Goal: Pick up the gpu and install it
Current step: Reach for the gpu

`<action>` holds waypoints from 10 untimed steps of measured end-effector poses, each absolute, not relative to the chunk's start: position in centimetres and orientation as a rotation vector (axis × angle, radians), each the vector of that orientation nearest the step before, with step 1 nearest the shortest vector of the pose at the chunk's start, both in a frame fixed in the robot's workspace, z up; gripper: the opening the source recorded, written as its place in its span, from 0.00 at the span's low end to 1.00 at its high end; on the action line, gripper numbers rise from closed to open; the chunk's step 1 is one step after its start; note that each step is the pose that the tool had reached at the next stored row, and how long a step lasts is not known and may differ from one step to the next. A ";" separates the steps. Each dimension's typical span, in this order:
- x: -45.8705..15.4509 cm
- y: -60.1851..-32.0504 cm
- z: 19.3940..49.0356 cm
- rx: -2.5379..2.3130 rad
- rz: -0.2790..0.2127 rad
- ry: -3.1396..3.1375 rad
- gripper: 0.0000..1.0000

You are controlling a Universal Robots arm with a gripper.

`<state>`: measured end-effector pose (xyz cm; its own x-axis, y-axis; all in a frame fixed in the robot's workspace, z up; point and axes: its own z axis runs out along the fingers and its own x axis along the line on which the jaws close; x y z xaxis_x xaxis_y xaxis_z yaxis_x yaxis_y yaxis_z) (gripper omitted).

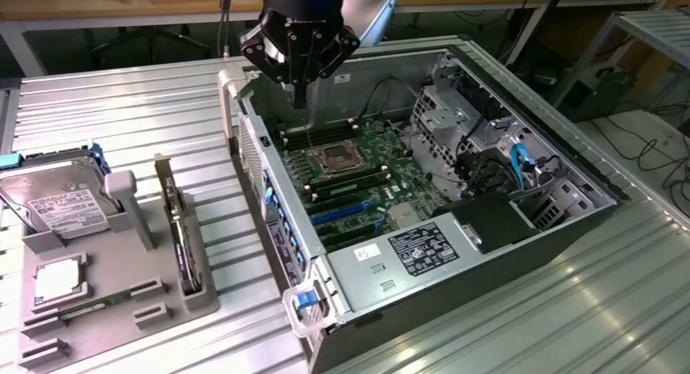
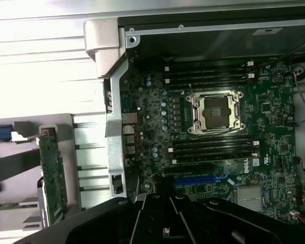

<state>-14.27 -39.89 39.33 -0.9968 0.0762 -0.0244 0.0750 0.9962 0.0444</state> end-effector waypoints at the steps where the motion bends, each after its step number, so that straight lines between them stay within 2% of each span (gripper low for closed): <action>1: -14.3 -39.9 39.3 0.118 0.068 3.112 0.11; 10: -14.7 -39.9 39.3 0.118 0.068 3.113 0.11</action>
